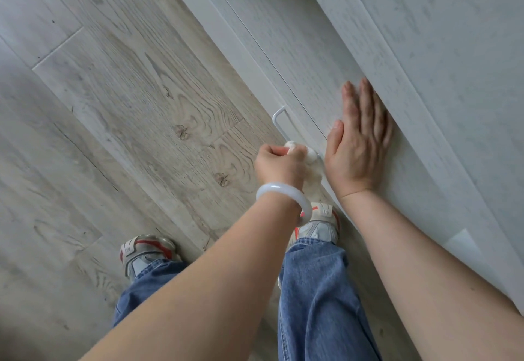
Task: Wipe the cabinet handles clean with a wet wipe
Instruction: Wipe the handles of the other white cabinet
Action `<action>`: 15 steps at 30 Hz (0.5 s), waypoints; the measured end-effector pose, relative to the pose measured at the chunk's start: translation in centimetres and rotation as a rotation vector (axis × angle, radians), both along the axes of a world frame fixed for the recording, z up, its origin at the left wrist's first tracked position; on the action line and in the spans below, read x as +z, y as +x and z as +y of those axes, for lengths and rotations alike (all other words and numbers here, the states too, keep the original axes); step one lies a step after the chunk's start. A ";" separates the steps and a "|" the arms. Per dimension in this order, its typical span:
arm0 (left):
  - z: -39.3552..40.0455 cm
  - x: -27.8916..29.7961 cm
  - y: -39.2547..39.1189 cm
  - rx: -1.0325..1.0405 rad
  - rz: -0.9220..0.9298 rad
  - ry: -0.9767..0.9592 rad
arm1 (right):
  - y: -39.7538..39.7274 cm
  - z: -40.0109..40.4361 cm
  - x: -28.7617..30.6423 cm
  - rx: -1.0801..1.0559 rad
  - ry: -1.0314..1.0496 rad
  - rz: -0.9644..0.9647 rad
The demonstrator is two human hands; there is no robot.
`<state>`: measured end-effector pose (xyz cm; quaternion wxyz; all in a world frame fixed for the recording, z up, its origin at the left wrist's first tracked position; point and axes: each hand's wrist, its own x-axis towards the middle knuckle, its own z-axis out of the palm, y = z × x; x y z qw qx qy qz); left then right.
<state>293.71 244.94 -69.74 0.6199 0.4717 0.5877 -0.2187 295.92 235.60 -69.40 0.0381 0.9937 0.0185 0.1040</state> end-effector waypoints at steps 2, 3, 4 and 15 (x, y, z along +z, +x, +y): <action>0.6 -0.1 0.4 -0.011 -0.016 -0.016 | 0.0 0.0 0.0 0.005 0.001 0.016; 1.3 -0.3 1.1 0.022 -0.035 -0.024 | 0.0 0.0 -0.1 0.008 0.012 0.009; 2.0 -0.6 1.8 0.076 -0.062 -0.033 | 0.1 -0.1 -0.1 0.011 0.017 -0.001; 0.6 -0.8 1.8 0.153 -0.020 -0.088 | -0.1 0.1 1.4 0.025 0.082 0.104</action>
